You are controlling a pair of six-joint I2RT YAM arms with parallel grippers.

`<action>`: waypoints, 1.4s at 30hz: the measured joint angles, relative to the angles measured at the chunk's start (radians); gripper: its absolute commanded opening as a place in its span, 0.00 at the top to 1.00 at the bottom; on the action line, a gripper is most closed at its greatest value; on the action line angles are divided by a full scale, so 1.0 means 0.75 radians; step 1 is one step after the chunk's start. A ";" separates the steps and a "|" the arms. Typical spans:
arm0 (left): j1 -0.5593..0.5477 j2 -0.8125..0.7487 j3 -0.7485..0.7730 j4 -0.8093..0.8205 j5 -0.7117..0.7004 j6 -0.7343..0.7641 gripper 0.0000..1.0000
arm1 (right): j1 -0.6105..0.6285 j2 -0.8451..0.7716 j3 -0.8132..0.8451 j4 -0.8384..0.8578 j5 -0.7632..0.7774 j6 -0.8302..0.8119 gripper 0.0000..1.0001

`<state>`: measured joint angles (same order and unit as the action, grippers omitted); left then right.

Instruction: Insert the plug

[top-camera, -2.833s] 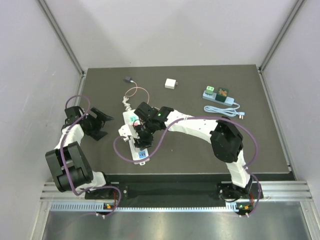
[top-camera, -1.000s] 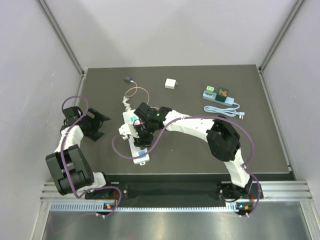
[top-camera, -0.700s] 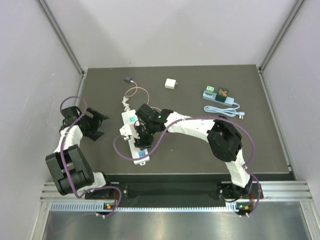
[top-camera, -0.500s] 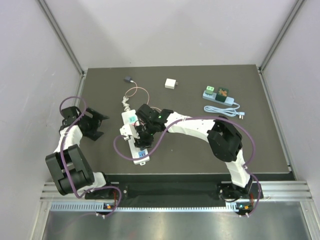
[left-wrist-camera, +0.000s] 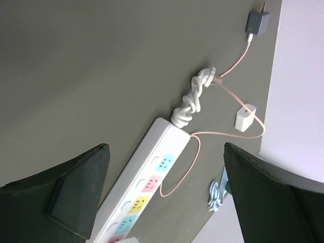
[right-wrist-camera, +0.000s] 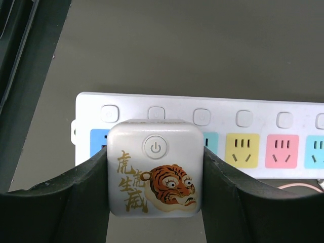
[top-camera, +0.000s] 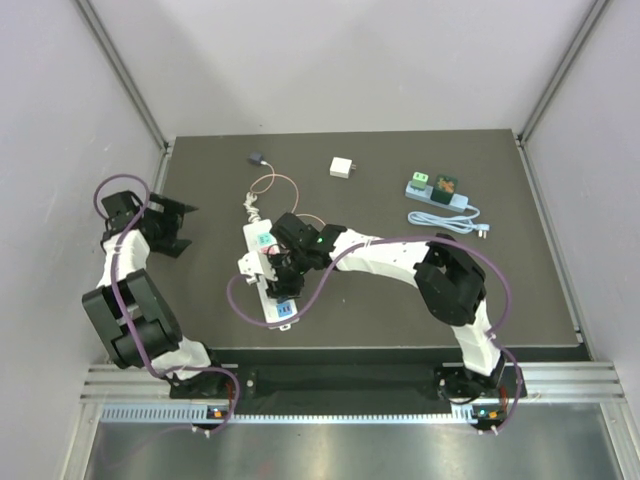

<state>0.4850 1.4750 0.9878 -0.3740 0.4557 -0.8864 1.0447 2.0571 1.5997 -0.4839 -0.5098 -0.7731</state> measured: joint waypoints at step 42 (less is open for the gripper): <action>0.012 0.017 0.002 0.109 0.083 0.050 0.02 | -0.071 -0.106 -0.719 1.308 -0.220 0.359 0.97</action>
<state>0.4942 1.4879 0.9894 -0.2920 0.5179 -0.8490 0.9916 1.9774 1.0603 0.4969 -0.6750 -0.5041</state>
